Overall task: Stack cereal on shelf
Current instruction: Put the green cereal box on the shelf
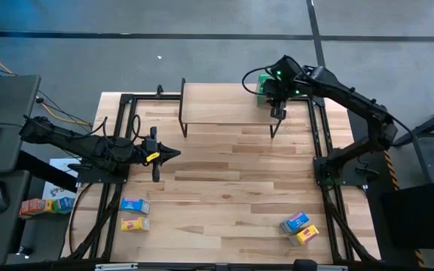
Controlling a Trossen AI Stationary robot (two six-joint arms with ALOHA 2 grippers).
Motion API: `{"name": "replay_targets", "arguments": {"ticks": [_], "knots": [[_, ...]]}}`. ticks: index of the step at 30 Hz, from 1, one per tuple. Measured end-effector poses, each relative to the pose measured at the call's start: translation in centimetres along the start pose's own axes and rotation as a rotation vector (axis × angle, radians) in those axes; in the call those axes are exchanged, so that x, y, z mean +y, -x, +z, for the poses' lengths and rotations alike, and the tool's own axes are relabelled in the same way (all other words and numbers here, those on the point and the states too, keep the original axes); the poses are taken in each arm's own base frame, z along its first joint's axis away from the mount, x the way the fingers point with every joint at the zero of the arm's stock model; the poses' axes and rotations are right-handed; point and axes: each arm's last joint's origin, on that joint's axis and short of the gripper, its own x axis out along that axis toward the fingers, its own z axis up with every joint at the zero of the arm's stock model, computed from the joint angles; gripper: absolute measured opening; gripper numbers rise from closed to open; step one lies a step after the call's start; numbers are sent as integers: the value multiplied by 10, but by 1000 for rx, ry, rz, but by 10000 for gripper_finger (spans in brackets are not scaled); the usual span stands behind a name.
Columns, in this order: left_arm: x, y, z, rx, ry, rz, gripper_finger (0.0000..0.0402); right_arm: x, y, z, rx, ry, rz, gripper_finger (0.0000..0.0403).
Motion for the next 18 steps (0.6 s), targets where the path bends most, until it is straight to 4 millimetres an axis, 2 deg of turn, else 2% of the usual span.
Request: {"name": "replay_targets", "arguments": {"ticks": [5,18], "knots": [[0,0,0,0,0,0,0,-2,-13,1,25,6,42,119],[0,0,0,1,-1,0,0,-3,-12,0,60,-47,-13,120]]}}
